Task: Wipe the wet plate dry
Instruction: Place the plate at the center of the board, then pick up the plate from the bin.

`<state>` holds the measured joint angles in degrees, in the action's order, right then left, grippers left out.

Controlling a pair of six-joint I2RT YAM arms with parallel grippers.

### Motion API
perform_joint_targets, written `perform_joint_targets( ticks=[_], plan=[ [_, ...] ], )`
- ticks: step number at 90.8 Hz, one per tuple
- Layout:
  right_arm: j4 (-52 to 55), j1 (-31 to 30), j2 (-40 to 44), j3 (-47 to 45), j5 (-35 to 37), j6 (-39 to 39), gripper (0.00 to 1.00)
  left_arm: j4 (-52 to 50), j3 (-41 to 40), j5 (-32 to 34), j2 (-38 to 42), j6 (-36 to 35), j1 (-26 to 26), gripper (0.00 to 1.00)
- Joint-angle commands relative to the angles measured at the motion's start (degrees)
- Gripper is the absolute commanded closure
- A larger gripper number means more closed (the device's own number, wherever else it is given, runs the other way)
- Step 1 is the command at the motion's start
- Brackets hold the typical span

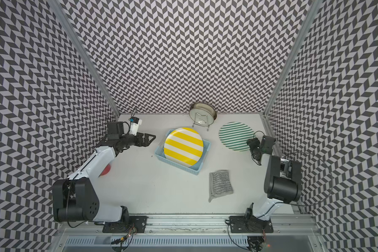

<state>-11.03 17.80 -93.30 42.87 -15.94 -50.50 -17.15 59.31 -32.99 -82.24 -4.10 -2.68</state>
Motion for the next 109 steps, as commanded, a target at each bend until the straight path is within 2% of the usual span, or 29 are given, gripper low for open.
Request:
perform_joint_targets(
  ticks=[1, 11, 14, 19, 25, 38, 54, 77, 109],
  plan=[
    [4.8, 0.22, 7.23, -2.44, 3.33, 3.83, 0.24, 1.46, -0.19, 3.39, -1.41, 0.2, -0.31, 0.01],
    [1.89, -1.03, 15.39, -6.07, -2.0, 6.08, 0.26, 0.28, 1.19, 6.35, -3.03, -1.65, -0.31, 0.07],
    [1.66, -2.57, 17.39, -6.31, -2.99, 7.23, 0.28, -0.34, 1.78, 6.58, -3.77, -2.71, -0.23, 0.13],
    [2.18, -6.43, 19.79, -5.66, -3.99, 10.24, 0.3, -1.17, 2.51, 7.09, -4.61, -4.8, -0.16, 0.2],
    [3.04, -13.64, 21.45, -3.35, -5.06, 15.06, 0.3, -1.99, 2.7, 7.73, -5.29, -6.78, -0.01, 0.21],
    [5.79, -29.66, 19.49, 1.69, -6.52, 23.51, 0.3, -3.29, 1.61, 5.63, -4.89, -9.47, 0.99, 0.21],
    [10.86, -40.79, 12.91, 7.96, -3.42, 30.54, 0.3, -1.82, -1.89, 5.67, -3.22, -8.21, 3.95, 0.19],
    [18.62, -44.88, 3.05, 17.54, 4.02, 34.74, 0.3, -0.99, -2.59, 7.0, -5.22, -7.05, 8.11, 0.18],
    [26.23, -47.49, -6.22, 25.44, 11.95, 36.02, 0.3, -0.7, -3.01, 6.14, -7.43, -6.15, 9.16, 0.18]
  ],
)
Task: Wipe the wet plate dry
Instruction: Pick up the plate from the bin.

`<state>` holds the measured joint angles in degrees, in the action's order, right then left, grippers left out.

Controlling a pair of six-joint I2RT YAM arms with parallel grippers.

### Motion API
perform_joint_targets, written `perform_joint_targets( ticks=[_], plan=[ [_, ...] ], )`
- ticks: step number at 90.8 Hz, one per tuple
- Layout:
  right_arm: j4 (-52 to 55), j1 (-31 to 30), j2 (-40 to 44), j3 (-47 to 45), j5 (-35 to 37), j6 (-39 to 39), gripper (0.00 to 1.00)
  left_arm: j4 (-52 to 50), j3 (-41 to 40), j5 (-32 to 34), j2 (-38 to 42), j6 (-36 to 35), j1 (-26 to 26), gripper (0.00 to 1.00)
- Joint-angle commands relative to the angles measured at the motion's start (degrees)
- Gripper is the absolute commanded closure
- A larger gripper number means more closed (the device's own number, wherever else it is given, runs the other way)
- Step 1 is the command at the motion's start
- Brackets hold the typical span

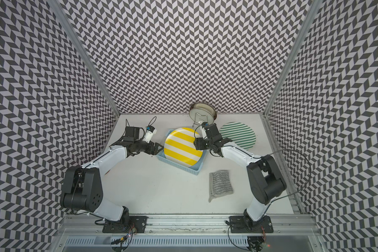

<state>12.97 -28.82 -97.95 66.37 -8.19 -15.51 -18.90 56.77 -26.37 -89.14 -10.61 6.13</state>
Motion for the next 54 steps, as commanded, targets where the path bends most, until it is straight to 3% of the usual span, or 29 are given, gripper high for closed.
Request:
perform_joint_targets(
  ticks=[1, 28, 54],
  plan=[
    [2.28, -0.92, -1.68, 1.98, 4.39, 0.97, 0.3, 1.05, -0.5, -0.46, -0.51, 0.43, 0.32, 0.18],
    [1.09, -1.02, -5.2, 2.61, 1.58, 0.25, 0.3, 1.26, -0.61, -0.57, -1.39, 0.58, 0.71, 0.18],
    [-6.03, 0.57, -4.45, 0.18, -10.17, -0.3, 0.39, 1.31, -0.73, -1.8, -4.18, 0.69, 1.38, 0.19]
  ],
)
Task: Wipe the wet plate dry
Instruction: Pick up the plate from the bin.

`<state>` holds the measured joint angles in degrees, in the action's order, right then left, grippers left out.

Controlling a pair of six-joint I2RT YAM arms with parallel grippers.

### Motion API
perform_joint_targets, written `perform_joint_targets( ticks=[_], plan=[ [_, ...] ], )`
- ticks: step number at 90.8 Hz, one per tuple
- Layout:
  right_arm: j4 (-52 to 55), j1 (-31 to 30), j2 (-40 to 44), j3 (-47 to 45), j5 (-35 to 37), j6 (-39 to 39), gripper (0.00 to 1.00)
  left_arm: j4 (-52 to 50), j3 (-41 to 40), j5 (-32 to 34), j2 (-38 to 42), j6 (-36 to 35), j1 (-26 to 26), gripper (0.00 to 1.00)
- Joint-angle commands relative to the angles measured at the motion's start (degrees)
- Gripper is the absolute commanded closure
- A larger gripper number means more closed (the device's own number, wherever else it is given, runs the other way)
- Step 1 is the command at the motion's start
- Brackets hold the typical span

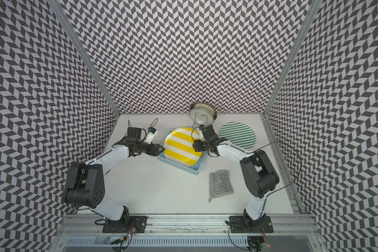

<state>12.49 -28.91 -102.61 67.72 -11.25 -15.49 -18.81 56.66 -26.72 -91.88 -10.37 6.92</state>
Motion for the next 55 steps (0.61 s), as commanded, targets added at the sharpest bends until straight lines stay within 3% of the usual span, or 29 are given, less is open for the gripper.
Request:
perform_joint_targets(
  ticks=[1, 33, 55],
  plan=[
    [-5.81, 0.76, 0.25, -1.27, -7.64, -0.41, 0.39, 1.23, -0.6, -1.51, -1.55, 0.44, 0.58, 0.2],
    [-13.67, 4.74, 1.29, -4.87, -21.84, -3.64, 0.54, 1.05, -0.37, -2.93, -4.03, 0.36, 1.51, 0.21],
    [-14.82, 5.47, 0.24, -3.75, -27.13, -4.45, 0.58, 0.75, -0.17, -3.64, -4.26, 0.35, 2.05, 0.21]
  ],
)
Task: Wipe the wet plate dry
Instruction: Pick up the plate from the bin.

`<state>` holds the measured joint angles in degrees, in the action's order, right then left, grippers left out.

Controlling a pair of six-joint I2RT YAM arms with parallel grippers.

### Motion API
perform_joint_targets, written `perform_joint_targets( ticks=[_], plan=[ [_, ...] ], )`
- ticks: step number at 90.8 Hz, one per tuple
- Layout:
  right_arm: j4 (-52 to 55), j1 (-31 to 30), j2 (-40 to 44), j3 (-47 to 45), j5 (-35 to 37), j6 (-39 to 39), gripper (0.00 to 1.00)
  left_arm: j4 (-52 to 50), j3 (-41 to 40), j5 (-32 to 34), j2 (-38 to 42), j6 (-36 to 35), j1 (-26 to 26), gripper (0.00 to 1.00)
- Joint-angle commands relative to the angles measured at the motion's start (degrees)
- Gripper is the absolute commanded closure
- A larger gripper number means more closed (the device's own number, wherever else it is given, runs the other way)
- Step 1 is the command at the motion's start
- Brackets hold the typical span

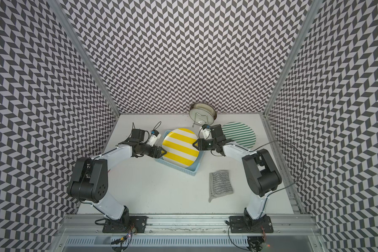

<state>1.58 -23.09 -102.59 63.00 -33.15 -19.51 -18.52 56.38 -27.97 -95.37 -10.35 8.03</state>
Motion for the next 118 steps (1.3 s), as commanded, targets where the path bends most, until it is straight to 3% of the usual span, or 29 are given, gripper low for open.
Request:
perform_joint_targets(
  ticks=[1, 20, 41, 55, 68, 102, 118],
  plan=[
    [-3.85, -0.36, 0.22, 1.06, -5.32, -0.35, 0.59, 0.44, 0.13, -2.42, -0.68, 0.33, 0.98, 0.21],
    [-3.72, -0.33, 0.23, 2.07, -4.67, -0.68, 0.68, 0.24, 0.1, -2.75, -0.07, 0.19, 1.44, 0.21],
    [-5.02, -0.13, 4.0, 1.43, -1.75, -1.85, 1.0, 0.23, 0.31, -1.98, 2.76, 0.5, 1.46, 0.21],
    [-3.62, 0.43, 7.62, 2.13, -0.69, -1.67, 1.0, 0.07, 1.53, -1.38, 6.71, 0.22, 1.46, 0.17],
    [-2.78, 1.83, 11.61, 2.35, -1.37, -1.8, 1.0, -0.75, 4.66, -1.36, 10.21, 0.21, 1.48, 0.0],
    [-3.23, 10.27, 22.74, -1.7, -9.05, -4.34, 1.0, -6.0, 12.39, -1.87, 15.22, -1.53, 0.42, 0.0],
    [-11.69, 12.78, 27.86, -8.84, -16.87, -8.93, 1.0, -15.05, 18.12, -14.07, 12.67, -4.31, -2.81, 0.0]
  ],
)
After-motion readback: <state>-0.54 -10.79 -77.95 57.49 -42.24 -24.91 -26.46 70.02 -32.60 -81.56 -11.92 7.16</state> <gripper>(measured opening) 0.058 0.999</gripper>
